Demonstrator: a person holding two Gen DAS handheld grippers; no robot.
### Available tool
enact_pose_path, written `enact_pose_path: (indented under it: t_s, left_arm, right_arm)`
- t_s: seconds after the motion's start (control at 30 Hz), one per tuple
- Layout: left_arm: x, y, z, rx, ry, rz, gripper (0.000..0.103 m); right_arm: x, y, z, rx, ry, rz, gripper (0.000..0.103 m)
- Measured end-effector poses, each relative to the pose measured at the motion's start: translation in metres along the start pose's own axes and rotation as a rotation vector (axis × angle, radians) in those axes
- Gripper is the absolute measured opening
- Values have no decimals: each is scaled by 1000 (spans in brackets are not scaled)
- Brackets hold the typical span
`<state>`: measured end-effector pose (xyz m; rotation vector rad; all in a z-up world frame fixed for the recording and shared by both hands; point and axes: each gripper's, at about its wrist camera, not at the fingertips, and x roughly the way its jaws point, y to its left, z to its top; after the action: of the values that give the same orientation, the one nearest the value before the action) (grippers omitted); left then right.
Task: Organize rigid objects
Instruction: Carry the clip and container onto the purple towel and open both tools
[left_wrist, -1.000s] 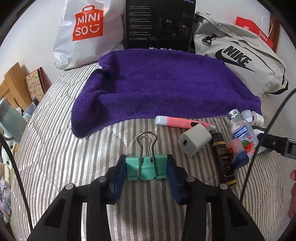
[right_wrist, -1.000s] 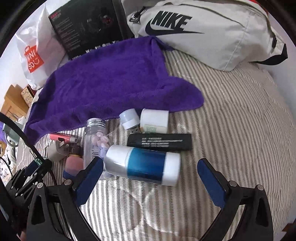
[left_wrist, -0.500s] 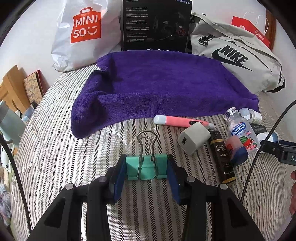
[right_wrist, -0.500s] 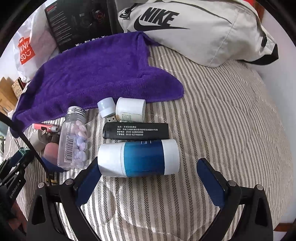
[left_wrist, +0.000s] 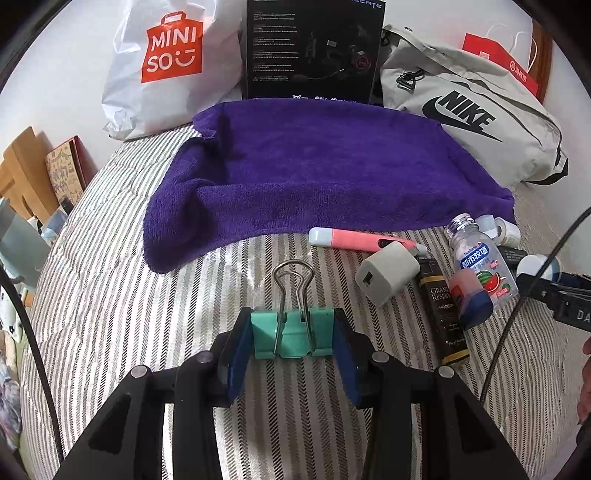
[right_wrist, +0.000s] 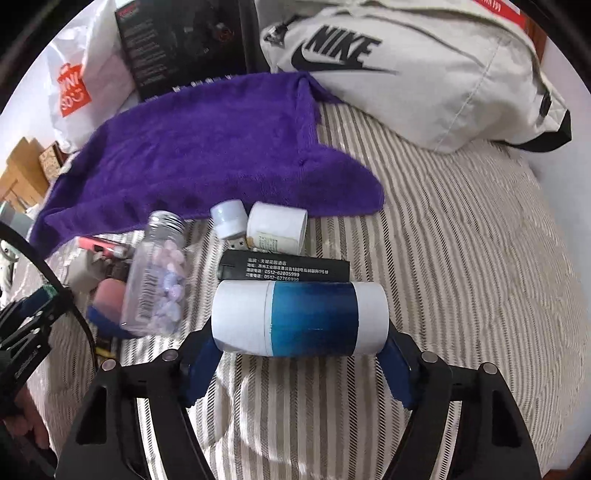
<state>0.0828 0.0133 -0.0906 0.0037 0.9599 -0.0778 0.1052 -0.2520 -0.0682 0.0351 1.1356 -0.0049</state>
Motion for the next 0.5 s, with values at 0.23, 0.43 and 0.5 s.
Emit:
enact_pose_path:
  t_s: [0.23, 0.43, 0.5]
  left_arm:
    - [-6, 13, -4, -26, 21, -34, 40]
    - [-11, 23, -4, -46, 28, -40, 39]
    - [-14, 26, -2, -56, 21, -39, 40]
  right_arm:
    - [-13, 0, -3, -25, 2, 29, 75]
    - [-21, 3, -2, -40, -9, 61, 75]
    - [-22, 4, -1, -46, -7, 73, 75]
